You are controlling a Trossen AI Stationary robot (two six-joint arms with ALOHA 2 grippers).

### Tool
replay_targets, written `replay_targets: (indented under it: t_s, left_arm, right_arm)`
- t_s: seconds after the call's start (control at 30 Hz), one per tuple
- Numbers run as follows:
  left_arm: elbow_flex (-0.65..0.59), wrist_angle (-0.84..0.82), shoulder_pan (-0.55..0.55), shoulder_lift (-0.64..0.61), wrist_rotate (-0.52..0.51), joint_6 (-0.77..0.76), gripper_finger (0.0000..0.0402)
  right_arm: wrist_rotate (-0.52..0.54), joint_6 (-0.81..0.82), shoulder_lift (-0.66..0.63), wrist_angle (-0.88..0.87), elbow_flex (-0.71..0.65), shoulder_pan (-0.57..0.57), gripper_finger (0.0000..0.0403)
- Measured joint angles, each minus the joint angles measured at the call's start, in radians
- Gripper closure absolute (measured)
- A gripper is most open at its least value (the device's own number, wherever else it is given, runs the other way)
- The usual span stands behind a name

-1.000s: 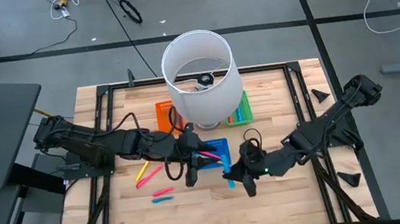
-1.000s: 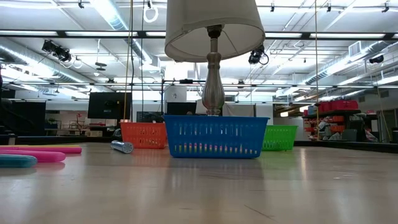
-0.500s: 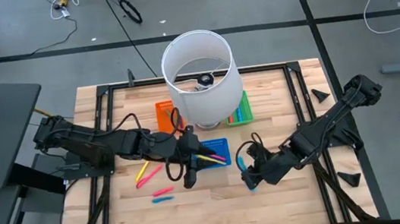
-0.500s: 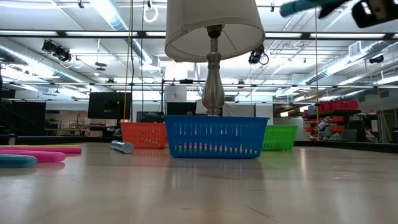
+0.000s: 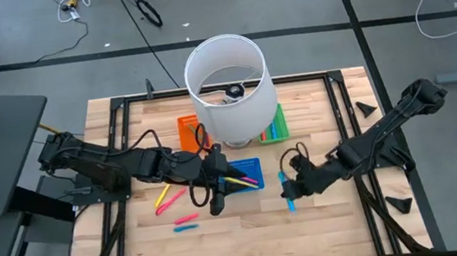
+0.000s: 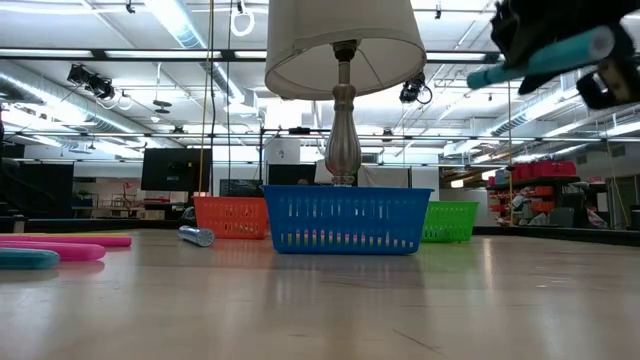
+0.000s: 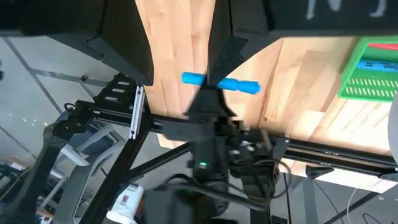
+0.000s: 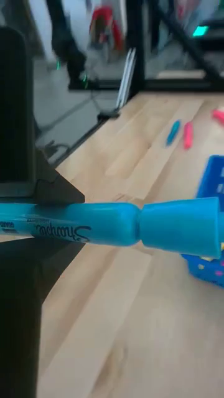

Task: Pick & Place Markers
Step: Put the top blue large highlighter pen into the green bin

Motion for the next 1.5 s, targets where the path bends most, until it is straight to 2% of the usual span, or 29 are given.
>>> replay_targets:
  t_s: [0.1,0.23,0.37,0.5,0.67,0.87,1.17,1.5]
  left_arm:
    - [0.000,0.000,0.000,0.000,0.000,-0.005,0.0246]
    - [0.000,0.000,0.000,0.000,0.000,-0.005,0.0246]
    - [0.000,0.000,0.000,0.000,0.000,-0.004,0.0246]
    - [0.000,0.000,0.001,0.000,0.000,-0.004,0.0246]
    - [0.000,0.001,0.001,0.000,0.000,-0.006,0.0246]
    - [0.000,0.000,0.001,0.000,-0.012,-0.019,0.0246]
    - [0.000,0.000,0.001,0.000,-0.057,-0.032,0.0246]
    - [0.000,0.001,0.003,0.000,-0.057,-0.039,0.0246]
  right_arm:
    - [-0.008,-0.017,-0.076,0.105,-0.112,-0.039,0.0353]
    - [-0.075,-0.087,-0.167,0.308,-0.261,-0.130,0.0353]
    - [-0.188,-0.139,-0.222,0.449,-0.379,-0.247,0.0353]
    - [-0.338,-0.227,-0.236,0.455,-0.423,-0.390,0.0353]
    - [-0.525,-0.367,-0.236,0.445,-0.428,-0.586,0.0353]
    - [-0.674,-0.487,-0.236,0.436,-0.428,-0.802,0.0353]
    - [-0.824,-0.620,-0.188,0.407,-0.419,-1.074,0.0353]
    - [-0.925,-0.771,0.042,0.355,-0.269,-1.244,0.0353]
